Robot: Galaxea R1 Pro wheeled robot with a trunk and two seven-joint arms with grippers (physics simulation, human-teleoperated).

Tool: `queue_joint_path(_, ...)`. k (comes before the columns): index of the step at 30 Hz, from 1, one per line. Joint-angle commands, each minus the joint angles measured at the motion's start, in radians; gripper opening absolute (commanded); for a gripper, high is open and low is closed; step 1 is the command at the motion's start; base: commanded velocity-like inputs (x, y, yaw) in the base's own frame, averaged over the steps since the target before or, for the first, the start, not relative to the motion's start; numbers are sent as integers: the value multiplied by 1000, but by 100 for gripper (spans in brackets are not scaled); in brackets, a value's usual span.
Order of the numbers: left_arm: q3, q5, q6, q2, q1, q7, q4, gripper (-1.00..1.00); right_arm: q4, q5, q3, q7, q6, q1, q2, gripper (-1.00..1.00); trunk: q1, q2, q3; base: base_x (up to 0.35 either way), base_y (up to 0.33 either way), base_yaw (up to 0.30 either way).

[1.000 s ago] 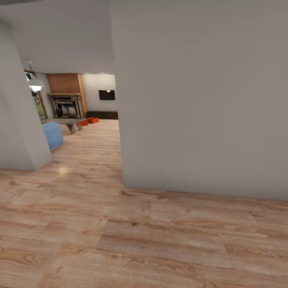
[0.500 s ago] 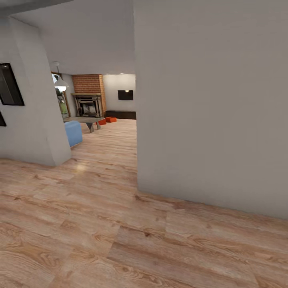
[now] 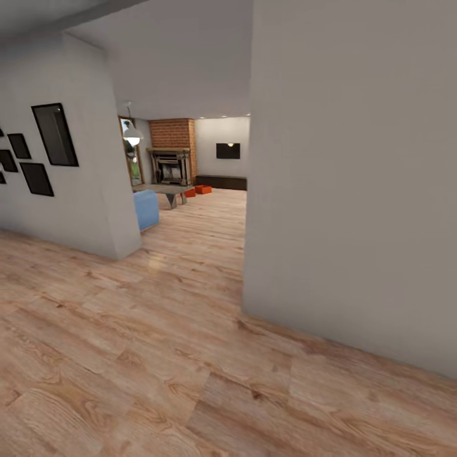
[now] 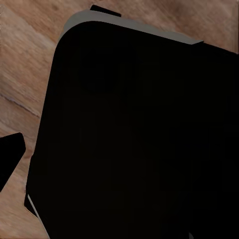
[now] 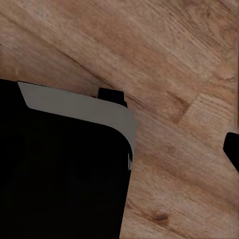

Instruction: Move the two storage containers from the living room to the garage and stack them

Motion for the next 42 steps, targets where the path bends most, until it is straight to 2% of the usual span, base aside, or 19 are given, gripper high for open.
queue_joint_path(1,1,5,0,0,0,0,-1,100,2,1,6,-3,-4,-1,0,100,1,0,-1,322,0,274)
queue_joint_path(9,1,-1,1,-3,0,0,0,100,2,0,7,-4,-4,-1,-3,100,1,0,-1,322,0,274)
queue_joint_path(21,-4,-10,-1,-22,0,3,1,100,2,-1,9,-4,-3,-1,-6,100,1,0,-1,322,0,274)
queue_joint_path(31,-12,-11,-1,-23,0,3,2,100,2,-8,5,-5,-4,-1,-4,100,1,0,-1,322,0,272)
queue_joint_path(42,-12,-13,-4,-23,0,3,0,100,2,1,7,-4,-5,-1,-7,100,1,0,-1,322,0,53)
